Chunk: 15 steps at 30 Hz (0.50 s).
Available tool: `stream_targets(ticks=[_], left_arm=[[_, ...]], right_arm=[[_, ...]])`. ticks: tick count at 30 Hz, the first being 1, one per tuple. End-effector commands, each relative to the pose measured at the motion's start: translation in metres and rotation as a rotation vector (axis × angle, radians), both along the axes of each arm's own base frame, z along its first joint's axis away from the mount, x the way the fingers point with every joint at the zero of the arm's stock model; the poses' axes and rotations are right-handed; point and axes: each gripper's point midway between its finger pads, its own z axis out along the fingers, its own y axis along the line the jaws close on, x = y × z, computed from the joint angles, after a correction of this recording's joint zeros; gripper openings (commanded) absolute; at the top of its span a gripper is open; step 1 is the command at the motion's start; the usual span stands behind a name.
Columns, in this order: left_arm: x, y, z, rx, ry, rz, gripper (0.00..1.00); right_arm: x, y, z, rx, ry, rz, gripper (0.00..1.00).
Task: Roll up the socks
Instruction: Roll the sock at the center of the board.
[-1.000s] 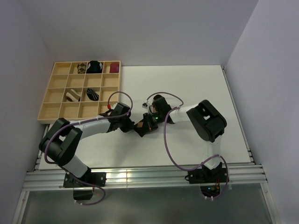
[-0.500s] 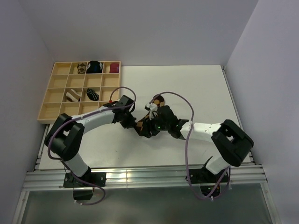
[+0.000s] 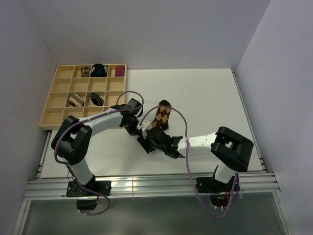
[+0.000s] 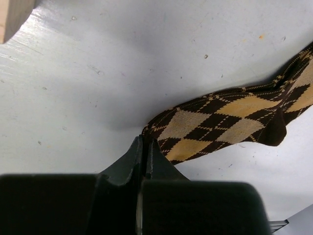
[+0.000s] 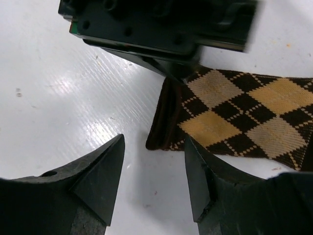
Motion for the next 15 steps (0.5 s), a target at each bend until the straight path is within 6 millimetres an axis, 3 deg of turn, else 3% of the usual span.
stream_targets(ticks=[1, 9, 12, 15], left_arm=[[0.001, 0.000, 0.004, 0.006, 0.001, -0.008, 0.00], [0.001, -0.002, 0.003, 0.000, 0.004, -0.012, 0.00], [0.001, -0.002, 0.004, -0.002, 0.001, -0.011, 0.00], [0.001, -0.003, 0.004, -0.008, -0.002, -0.007, 0.00]], right_arm=[[0.017, 0.013, 0.016, -0.043, -0.140, -0.047, 0.59], [0.023, 0.018, 0.001, -0.107, -0.181, -0.075, 0.54], [0.024, 0.018, -0.005, -0.120, -0.176, -0.075, 0.47], [0.023, 0.019, -0.005, -0.106, -0.173, -0.078, 0.30]])
